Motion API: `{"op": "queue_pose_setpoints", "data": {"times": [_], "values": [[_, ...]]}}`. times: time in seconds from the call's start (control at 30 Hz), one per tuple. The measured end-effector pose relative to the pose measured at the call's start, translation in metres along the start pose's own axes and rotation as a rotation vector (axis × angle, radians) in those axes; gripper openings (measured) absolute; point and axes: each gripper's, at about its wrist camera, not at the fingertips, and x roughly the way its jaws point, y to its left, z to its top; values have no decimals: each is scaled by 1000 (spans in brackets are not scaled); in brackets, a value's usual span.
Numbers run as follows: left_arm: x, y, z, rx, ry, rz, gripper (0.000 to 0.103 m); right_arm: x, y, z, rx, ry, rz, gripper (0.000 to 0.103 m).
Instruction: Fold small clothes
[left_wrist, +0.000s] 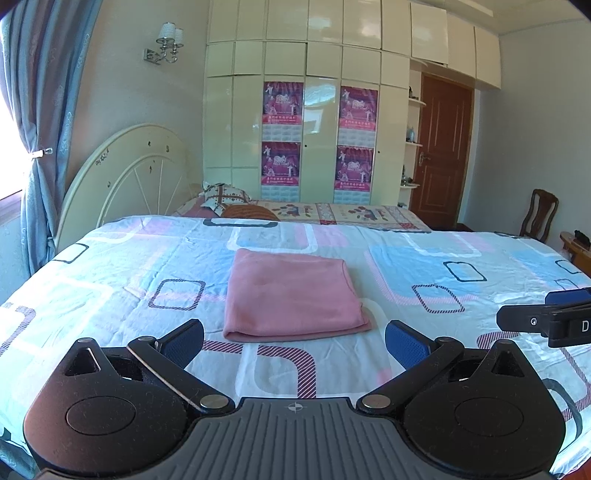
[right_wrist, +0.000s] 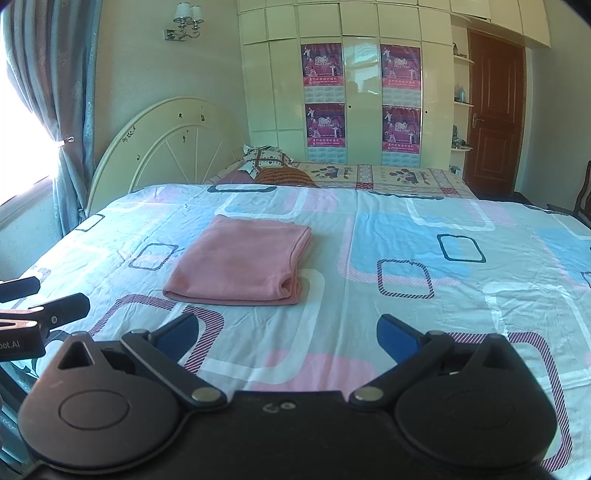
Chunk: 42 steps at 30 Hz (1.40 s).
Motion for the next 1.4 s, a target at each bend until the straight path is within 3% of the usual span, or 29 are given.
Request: {"op": "queue_pose_setpoints", "data": {"times": [1.4], "values": [[3, 11, 4, 7, 1, 3, 103, 7, 13, 7, -23, -6, -14, 103]]}}
